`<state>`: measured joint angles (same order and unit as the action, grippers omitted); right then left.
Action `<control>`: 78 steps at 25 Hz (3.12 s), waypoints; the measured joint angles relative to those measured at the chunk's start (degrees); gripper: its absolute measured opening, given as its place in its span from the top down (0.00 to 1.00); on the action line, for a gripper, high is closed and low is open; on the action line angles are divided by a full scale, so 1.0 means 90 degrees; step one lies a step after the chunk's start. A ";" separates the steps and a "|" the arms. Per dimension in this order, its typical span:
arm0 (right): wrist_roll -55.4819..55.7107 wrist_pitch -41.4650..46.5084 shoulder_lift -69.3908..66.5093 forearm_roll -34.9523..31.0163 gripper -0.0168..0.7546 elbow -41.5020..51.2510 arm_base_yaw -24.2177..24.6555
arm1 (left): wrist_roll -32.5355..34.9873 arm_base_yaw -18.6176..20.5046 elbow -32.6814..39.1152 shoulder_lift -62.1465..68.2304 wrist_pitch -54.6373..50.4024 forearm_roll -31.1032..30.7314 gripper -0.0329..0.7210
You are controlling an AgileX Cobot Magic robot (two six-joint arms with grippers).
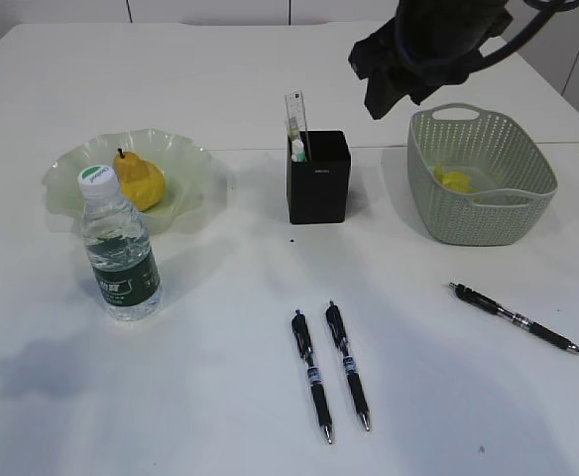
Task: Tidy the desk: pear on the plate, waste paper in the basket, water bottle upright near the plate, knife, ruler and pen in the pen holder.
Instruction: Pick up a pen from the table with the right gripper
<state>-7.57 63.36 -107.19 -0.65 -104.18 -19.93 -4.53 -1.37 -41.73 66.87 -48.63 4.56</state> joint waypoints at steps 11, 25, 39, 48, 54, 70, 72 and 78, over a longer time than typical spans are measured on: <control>-0.0397 -0.0018 0.0301 0.0659 0.46 0.1746 0.0000 | 0.0000 0.0000 0.0000 0.0000 -0.0147 -0.0006 0.34; -0.1814 -0.0633 0.0301 0.0381 0.46 0.2835 0.0830 | 0.0000 0.0000 0.0000 0.0000 -0.0158 -0.0006 0.34; -0.2928 -0.0614 -0.0520 0.0119 0.49 0.2835 0.1135 | 0.0000 0.0000 0.0000 0.0000 -0.0158 -0.0006 0.34; -0.3095 -0.0755 -0.0824 0.0162 0.49 0.2835 0.1381 | 0.0000 0.0000 0.0000 0.0000 -0.0158 -0.0006 0.34; -0.3262 -0.0820 -0.1083 0.0021 0.49 0.2835 0.1392 | 0.0000 0.0000 0.0000 0.0000 -0.0146 -0.0006 0.34; -0.3301 -0.1140 -0.1372 0.0021 0.49 0.2835 0.1396 | 0.0000 0.0000 0.0000 0.0000 -0.0146 -0.0006 0.34; -0.3301 -0.1154 -0.1415 0.0021 0.49 0.2835 0.1396 | 0.0000 0.0000 0.0000 0.0000 -0.0146 -0.0006 0.34; -0.3301 -0.1212 -0.1490 0.0021 0.49 0.2835 0.1396 | 0.0000 0.0000 0.0000 0.0000 -0.0146 -0.0006 0.34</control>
<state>-37.28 52.46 -120.60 -0.46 -78.67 -7.37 -4.53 -1.37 -41.73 66.87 -49.95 4.51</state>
